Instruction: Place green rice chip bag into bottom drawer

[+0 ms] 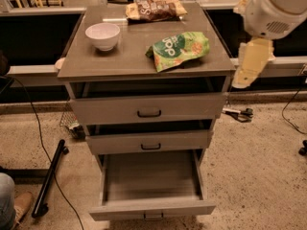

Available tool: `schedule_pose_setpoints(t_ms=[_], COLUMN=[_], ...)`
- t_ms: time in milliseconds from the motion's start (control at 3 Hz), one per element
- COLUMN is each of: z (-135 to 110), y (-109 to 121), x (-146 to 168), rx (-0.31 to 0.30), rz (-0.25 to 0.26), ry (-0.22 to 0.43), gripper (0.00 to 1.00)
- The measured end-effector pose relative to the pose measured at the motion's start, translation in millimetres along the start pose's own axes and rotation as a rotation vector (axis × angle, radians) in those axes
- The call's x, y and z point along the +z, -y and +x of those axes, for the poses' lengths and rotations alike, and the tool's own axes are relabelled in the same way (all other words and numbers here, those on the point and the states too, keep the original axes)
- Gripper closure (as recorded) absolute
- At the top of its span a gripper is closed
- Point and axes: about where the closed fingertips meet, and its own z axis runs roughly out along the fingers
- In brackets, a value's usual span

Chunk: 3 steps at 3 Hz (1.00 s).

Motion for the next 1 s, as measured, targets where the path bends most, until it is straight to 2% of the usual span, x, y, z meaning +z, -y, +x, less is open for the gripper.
schedule_pose_setpoints(t_ms=[667, 1000], z=[-11.5, -11.5], y=[50.5, 50.5], x=[65.1, 65.1], rx=[-0.032, -0.033], rz=[0.028, 0.028], ry=[0.059, 0.059], gripper=[0.0, 0.0])
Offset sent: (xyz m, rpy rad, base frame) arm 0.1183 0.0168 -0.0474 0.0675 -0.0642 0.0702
